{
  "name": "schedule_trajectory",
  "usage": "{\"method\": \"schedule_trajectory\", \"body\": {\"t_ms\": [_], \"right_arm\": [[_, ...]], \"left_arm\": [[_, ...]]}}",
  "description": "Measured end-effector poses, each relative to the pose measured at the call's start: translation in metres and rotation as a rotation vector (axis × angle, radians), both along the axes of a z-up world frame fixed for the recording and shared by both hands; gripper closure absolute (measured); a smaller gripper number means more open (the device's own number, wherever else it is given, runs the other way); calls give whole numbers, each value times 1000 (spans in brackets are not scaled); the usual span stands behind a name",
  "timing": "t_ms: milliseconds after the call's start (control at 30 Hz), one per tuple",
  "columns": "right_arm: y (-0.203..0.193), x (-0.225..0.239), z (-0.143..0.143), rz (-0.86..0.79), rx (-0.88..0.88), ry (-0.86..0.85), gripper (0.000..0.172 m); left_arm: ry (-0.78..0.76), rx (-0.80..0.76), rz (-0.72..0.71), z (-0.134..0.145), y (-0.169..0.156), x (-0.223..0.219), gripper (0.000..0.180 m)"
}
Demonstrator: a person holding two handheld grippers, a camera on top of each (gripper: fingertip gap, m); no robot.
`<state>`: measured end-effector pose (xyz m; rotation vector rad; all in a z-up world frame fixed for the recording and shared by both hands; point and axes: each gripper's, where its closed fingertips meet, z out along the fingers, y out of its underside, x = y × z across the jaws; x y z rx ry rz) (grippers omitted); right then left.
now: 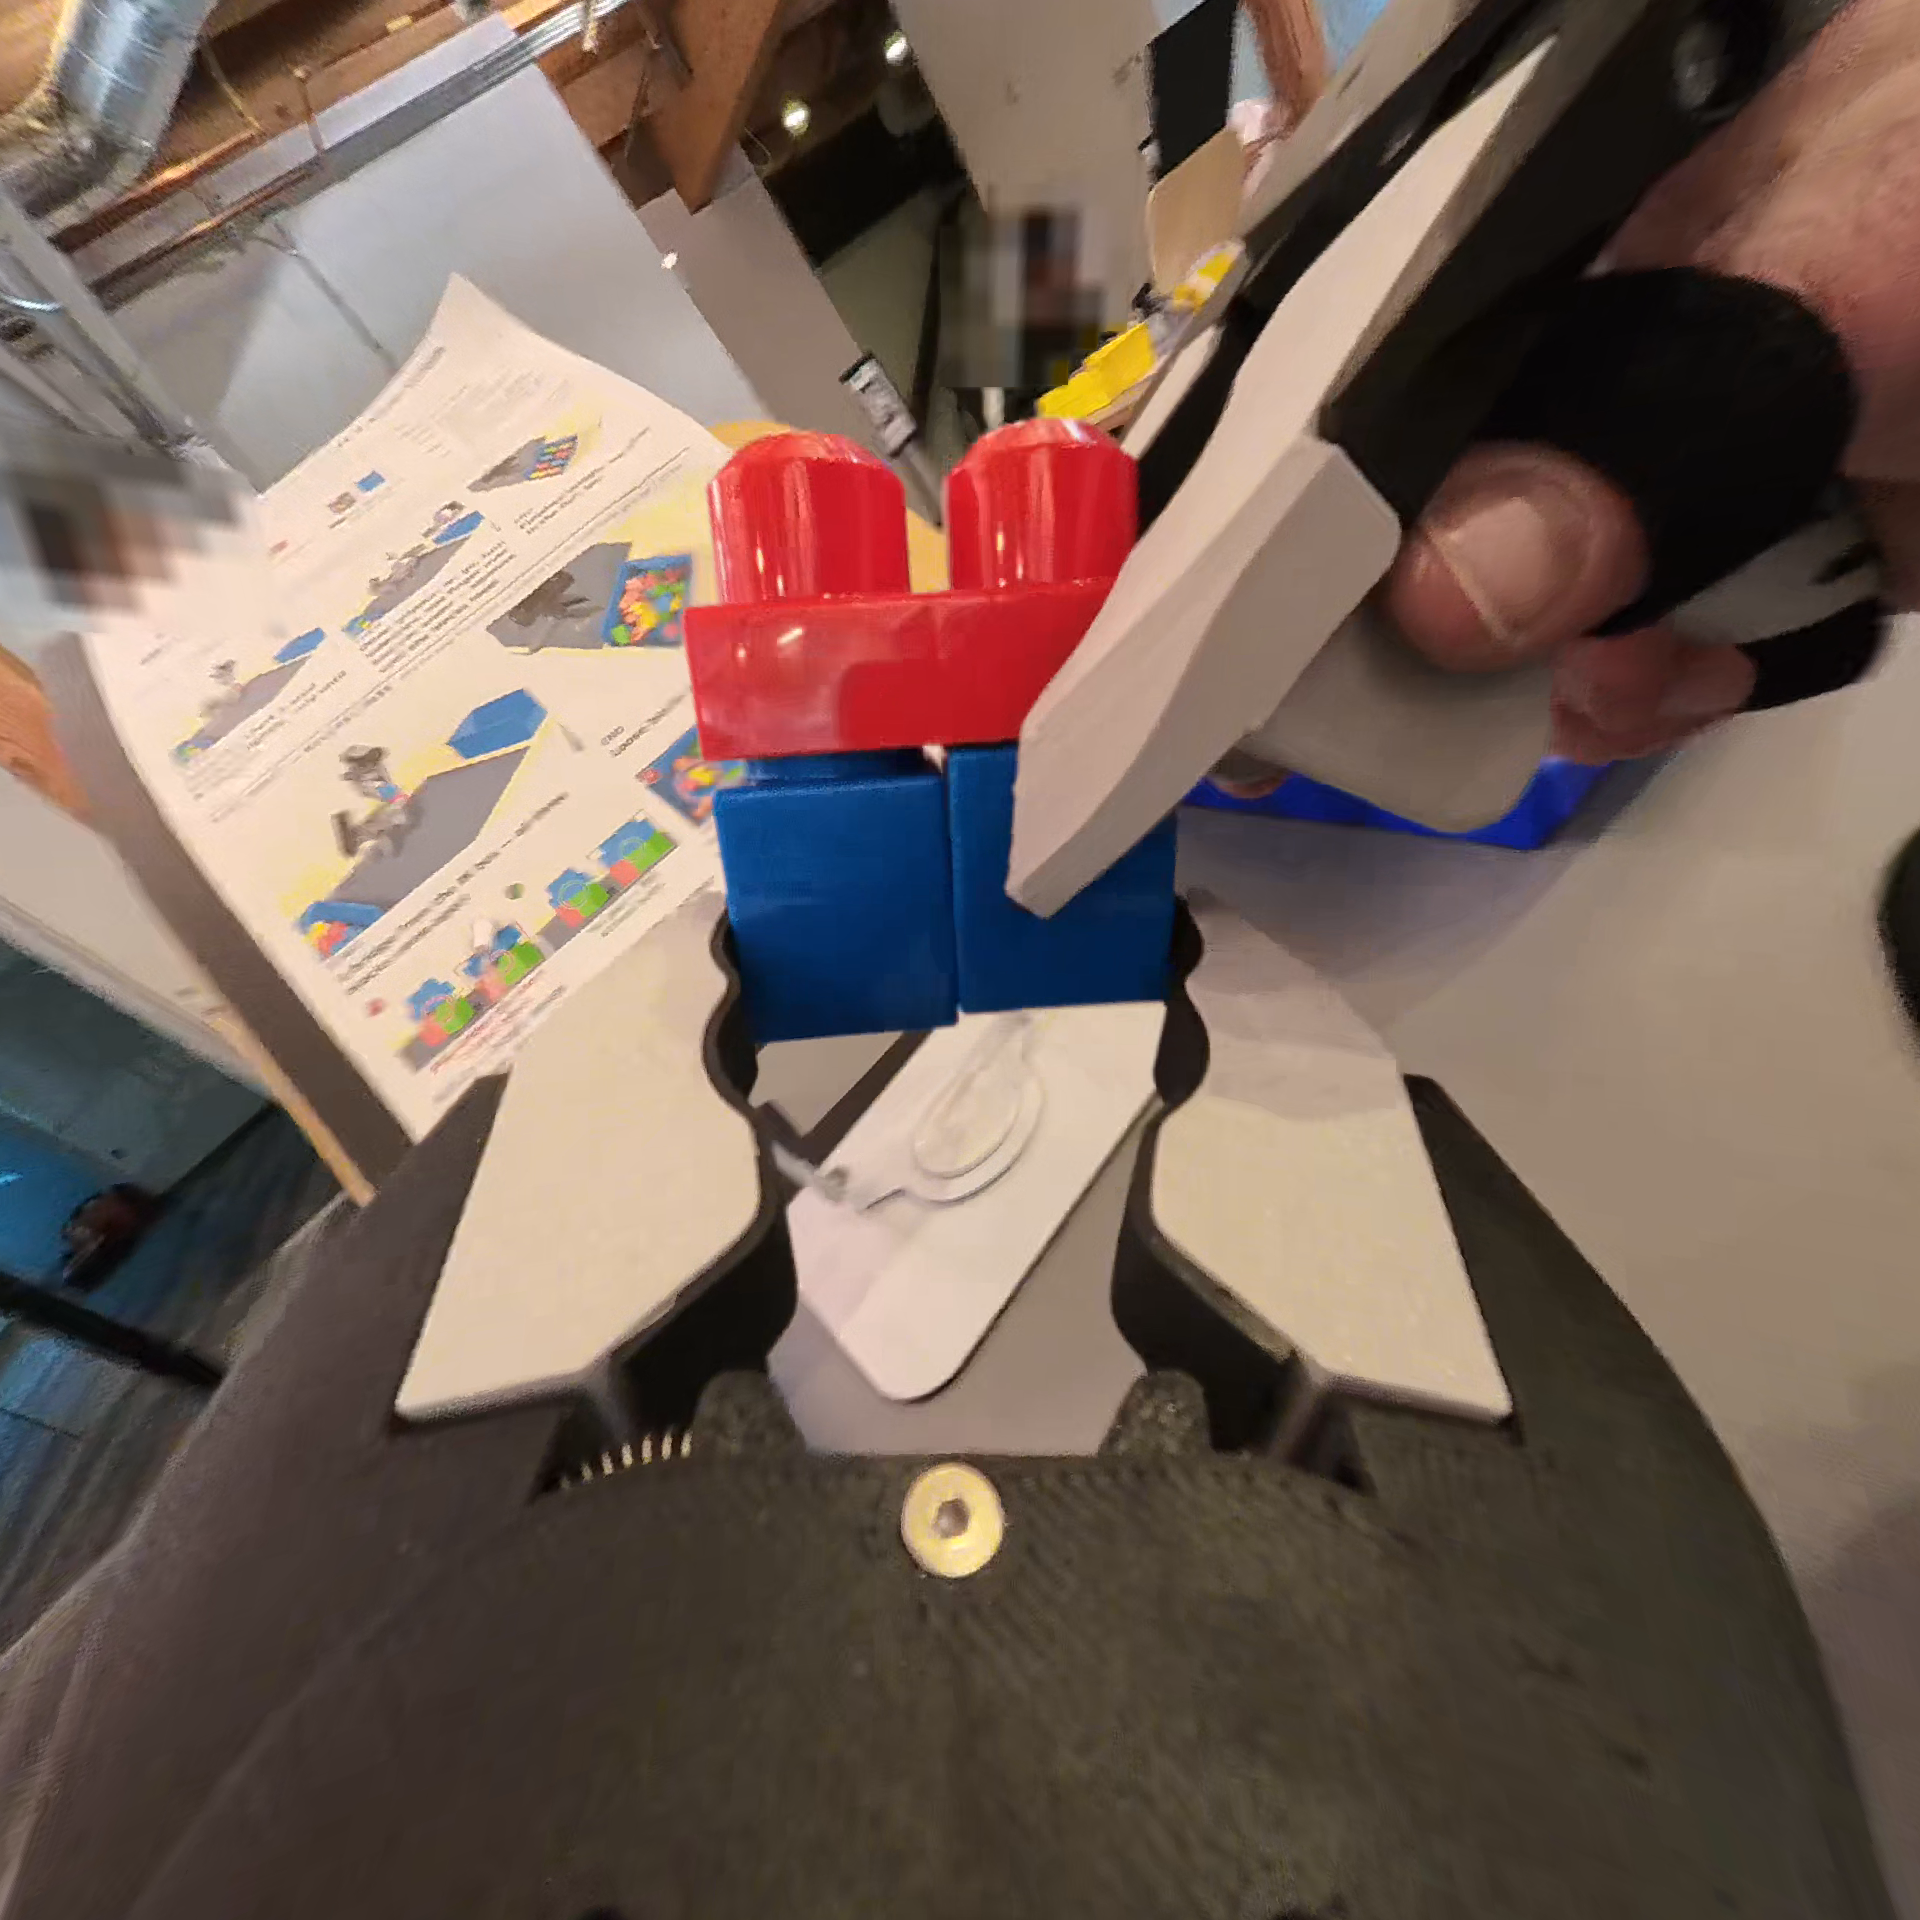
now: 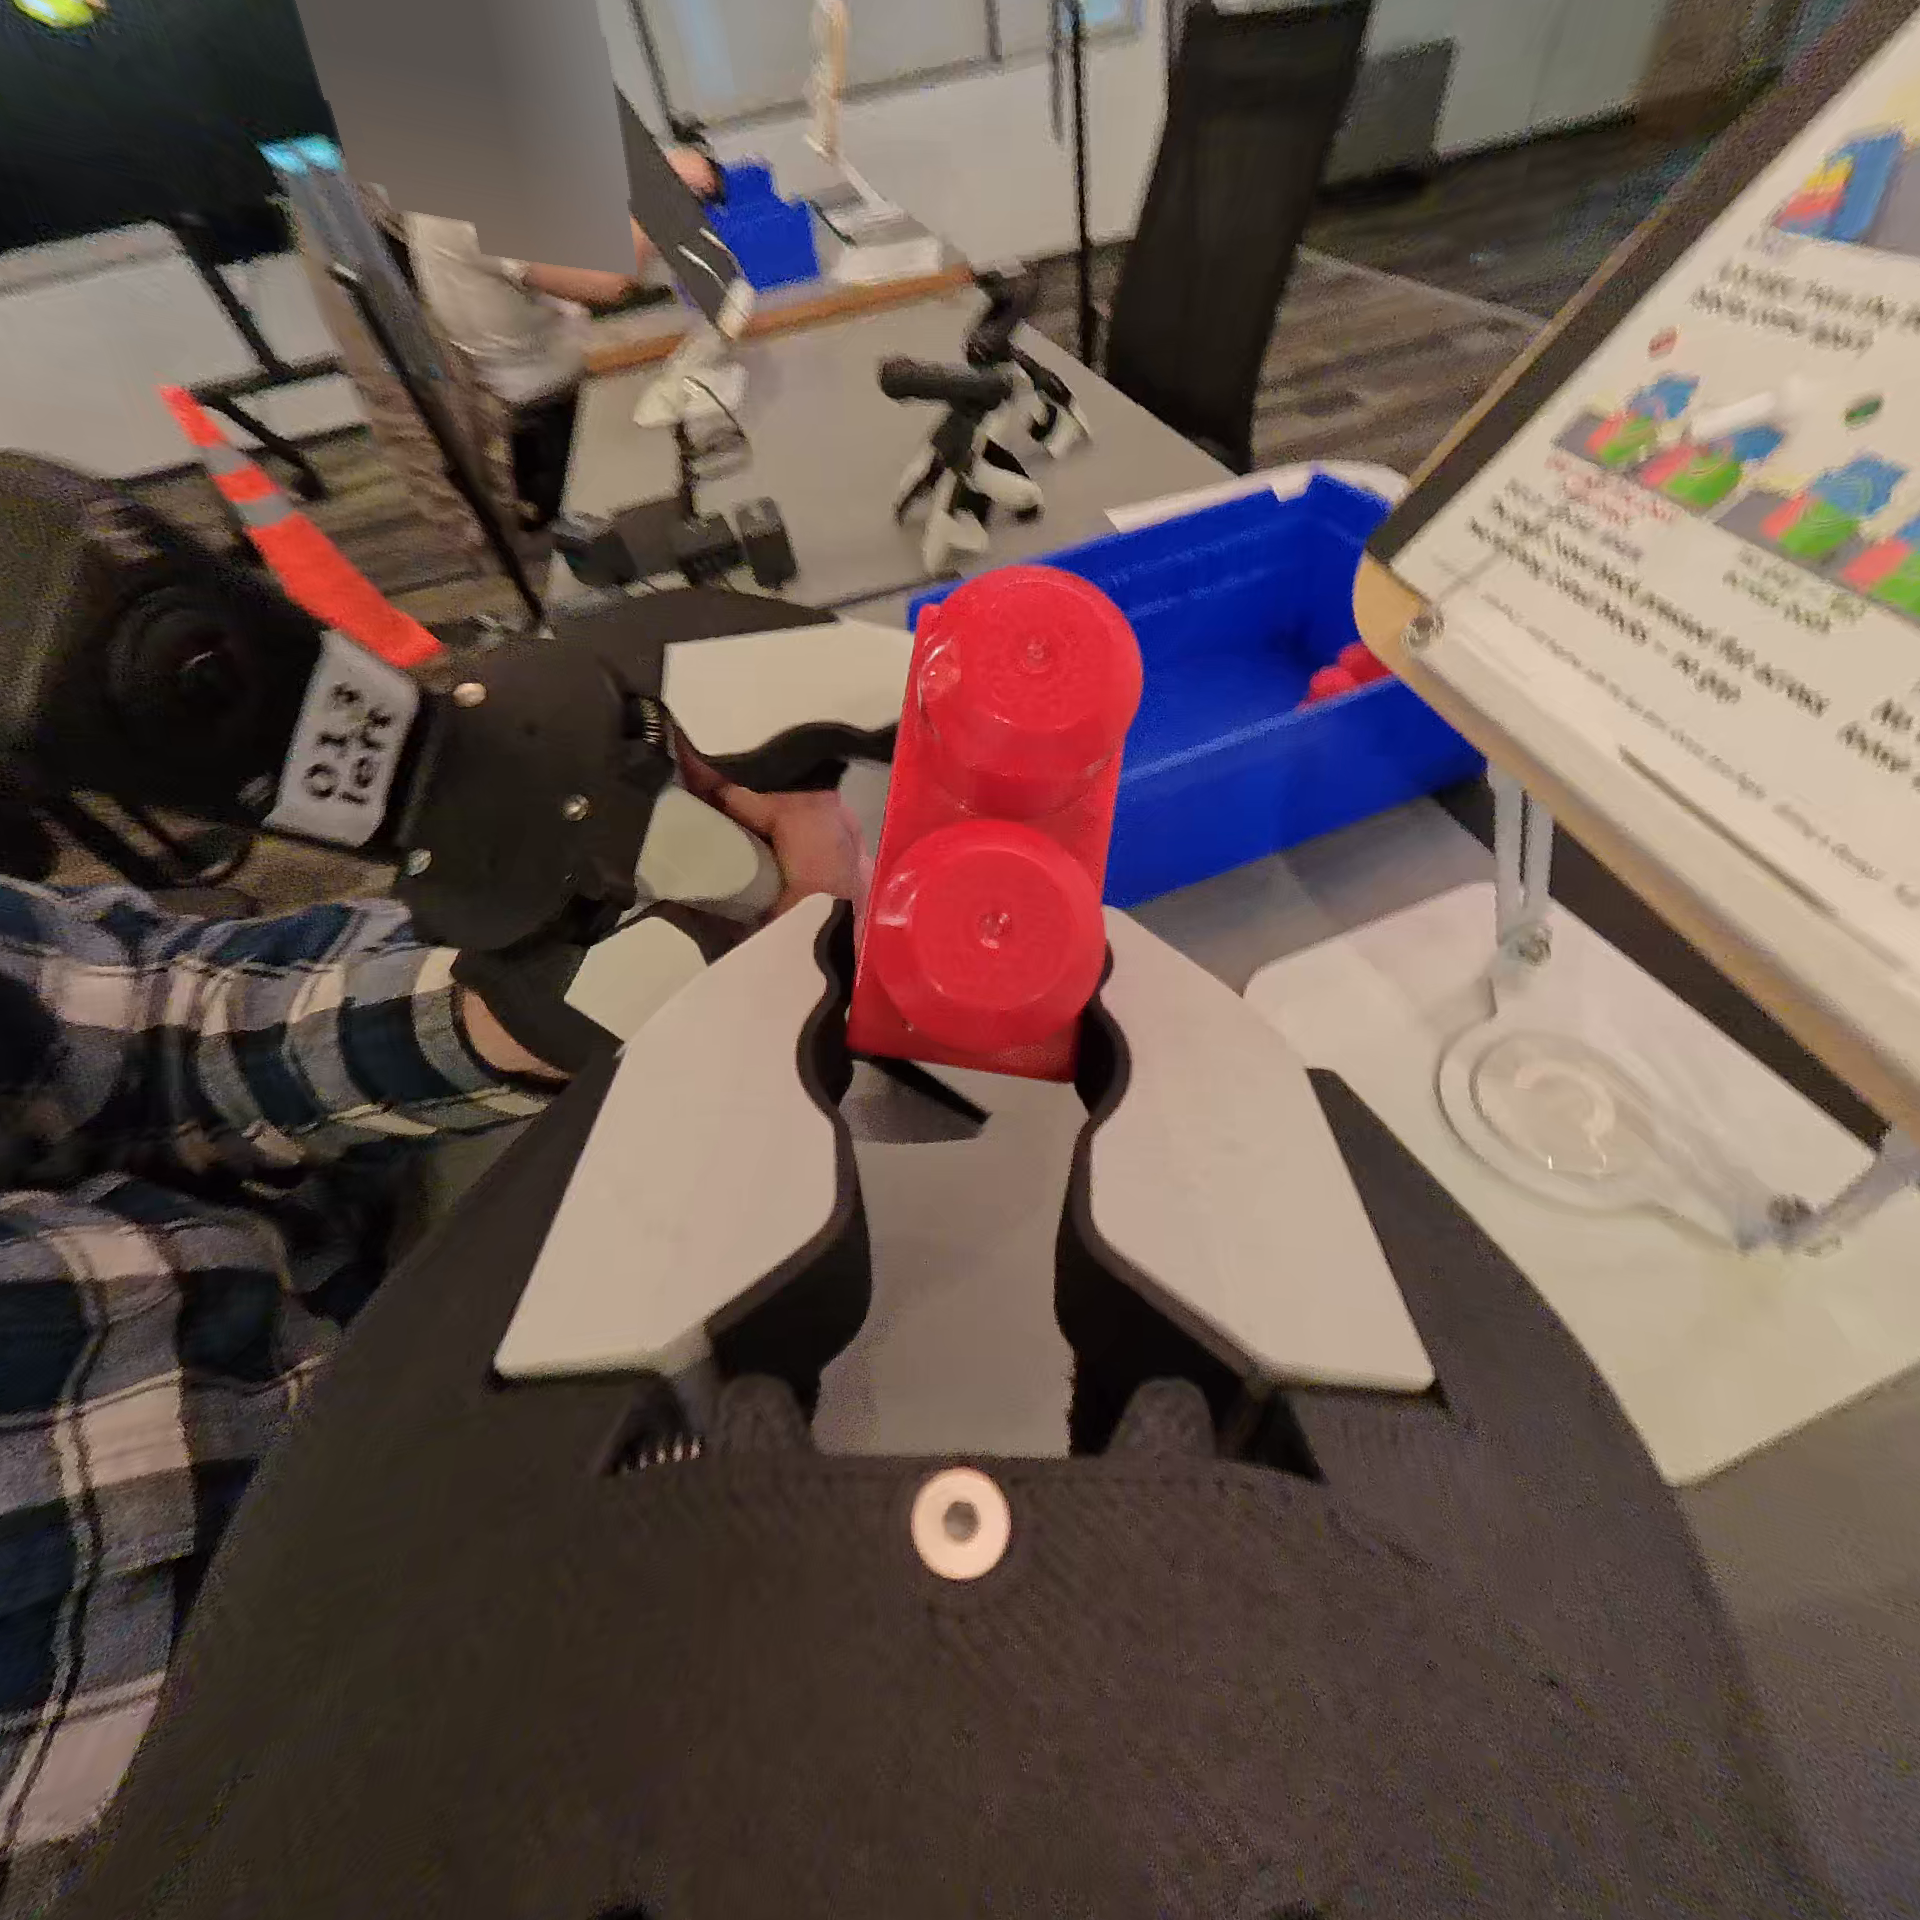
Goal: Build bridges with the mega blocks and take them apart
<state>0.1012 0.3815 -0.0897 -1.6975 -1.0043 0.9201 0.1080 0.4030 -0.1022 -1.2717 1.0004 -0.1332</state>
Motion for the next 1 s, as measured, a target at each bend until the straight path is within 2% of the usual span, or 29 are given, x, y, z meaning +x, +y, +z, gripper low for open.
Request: {"method": "schedule_trajectory", "body": {"t_ms": [67,133,267,367,433,500,567,633,733,800,900,1000], "right_arm": [[-3,8,9,88,3,35,131],[-14,16,16,263,-2,46,131],[-36,34,15,585,-16,-5,131],[-55,42,7,790,37,-80,131],[-63,42,5,882,34,-101,131],[-72,41,4,969,52,-111,131],[-80,38,2,1026,102,-113,131],[-85,34,1,1061,150,-129,131],[-89,27,2,1090,189,-110,131],[-91,25,1,1111,178,-90,131],[-89,23,-7,1121,151,-105,131],[-89,22,-10,1138,114,-90,131]], "left_arm": [[-43,-58,-99,3,-9,4,103],[-109,-150,-203,7,-18,3,104],[-446,-547,-569,25,-34,-2,106],[-598,-768,-830,39,-48,-3,110],[-608,-868,-930,39,-55,2,111],[-613,-965,-1088,39,-69,6,114],[-654,-1136,-1302,40,-84,6,106],[-709,-1239,-1410,34,-90,10,105],[-741,-1315,-1541,28,-108,19,93],[-752,-1309,-1588,25,-119,26,83],[-832,-1282,-1662,29,-127,28,84],[-920,-1249,-1680,33,-123,29,90]]}}
